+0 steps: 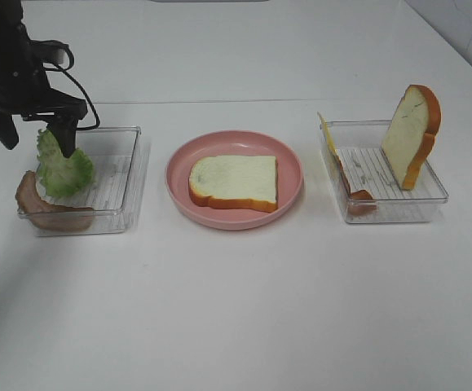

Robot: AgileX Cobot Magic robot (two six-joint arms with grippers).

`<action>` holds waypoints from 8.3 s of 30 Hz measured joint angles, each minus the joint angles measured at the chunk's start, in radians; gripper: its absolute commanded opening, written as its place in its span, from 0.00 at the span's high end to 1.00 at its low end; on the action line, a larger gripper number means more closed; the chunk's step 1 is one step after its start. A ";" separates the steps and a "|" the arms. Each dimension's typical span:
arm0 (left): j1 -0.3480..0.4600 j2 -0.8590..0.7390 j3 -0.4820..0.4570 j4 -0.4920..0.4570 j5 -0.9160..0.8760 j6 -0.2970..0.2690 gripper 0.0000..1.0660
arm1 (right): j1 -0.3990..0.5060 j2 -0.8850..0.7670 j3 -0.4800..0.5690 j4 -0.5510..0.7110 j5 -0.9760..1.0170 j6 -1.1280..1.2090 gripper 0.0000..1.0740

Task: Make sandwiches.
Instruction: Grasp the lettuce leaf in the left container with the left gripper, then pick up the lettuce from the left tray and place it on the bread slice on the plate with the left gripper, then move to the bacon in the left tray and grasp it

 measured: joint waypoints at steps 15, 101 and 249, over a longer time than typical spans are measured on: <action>0.000 0.017 0.000 0.000 -0.014 0.000 0.81 | 0.000 0.000 0.000 0.000 0.000 0.000 0.27; -0.321 0.060 -0.129 -0.775 -0.101 0.261 1.00 | 0.000 0.000 0.000 0.001 0.000 0.000 0.27; 0.019 -0.291 0.556 -0.077 -0.285 -0.007 0.47 | 0.000 0.000 0.000 0.001 0.000 0.000 0.27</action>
